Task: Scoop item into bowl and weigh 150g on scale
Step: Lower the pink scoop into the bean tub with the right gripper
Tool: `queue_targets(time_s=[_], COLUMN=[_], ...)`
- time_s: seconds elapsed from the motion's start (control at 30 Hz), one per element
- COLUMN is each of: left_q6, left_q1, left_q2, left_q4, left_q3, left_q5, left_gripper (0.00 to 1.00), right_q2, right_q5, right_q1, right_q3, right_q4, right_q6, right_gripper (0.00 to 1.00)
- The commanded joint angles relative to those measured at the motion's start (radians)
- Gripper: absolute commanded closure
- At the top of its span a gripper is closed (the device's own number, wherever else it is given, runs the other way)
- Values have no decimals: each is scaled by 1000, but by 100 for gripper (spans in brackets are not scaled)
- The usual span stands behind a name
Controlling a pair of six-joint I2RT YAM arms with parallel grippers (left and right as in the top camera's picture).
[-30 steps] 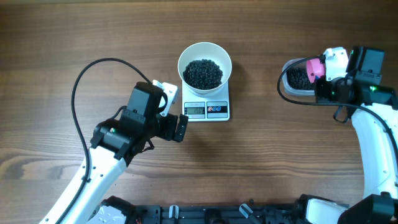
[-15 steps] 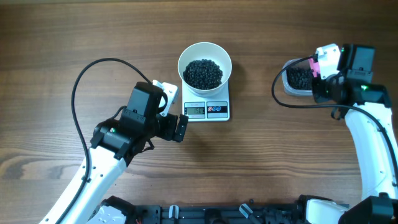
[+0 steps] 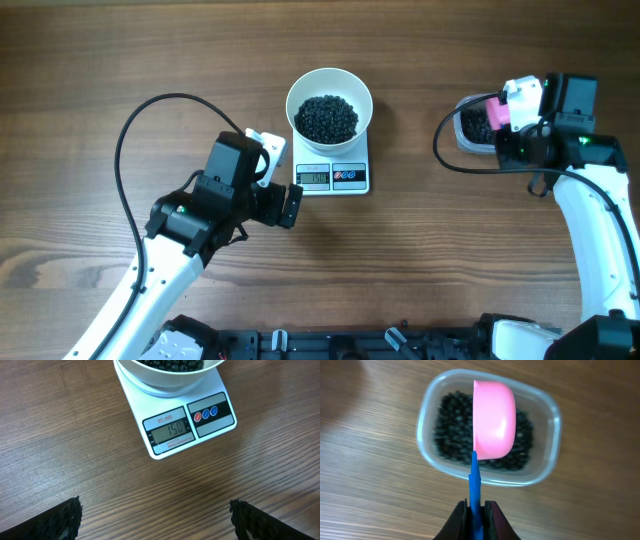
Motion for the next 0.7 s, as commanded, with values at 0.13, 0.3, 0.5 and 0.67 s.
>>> queue_targets(time_s=[0.13,0.3,0.5,0.67], left_q6=[13,12,12,13], left_q1=[5,5,5,5], left_q2=[4,4,4,4], left_q4=[3,3,3,3], left_q3=[-5,-5,-5,-5], left_q5=[-5,-5,-5,-5], left_gripper=[0,0,0,0], right_q2=[32,53,81,82], right_q5=[-88,-114,-136,-135], right_q1=[1,1,-2,-21], right_q3=[2,2,2,2], right_q4=[-2,-2,-2,-2], right_q6=[281,346,375,375], right_gripper=[96,96,85,67])
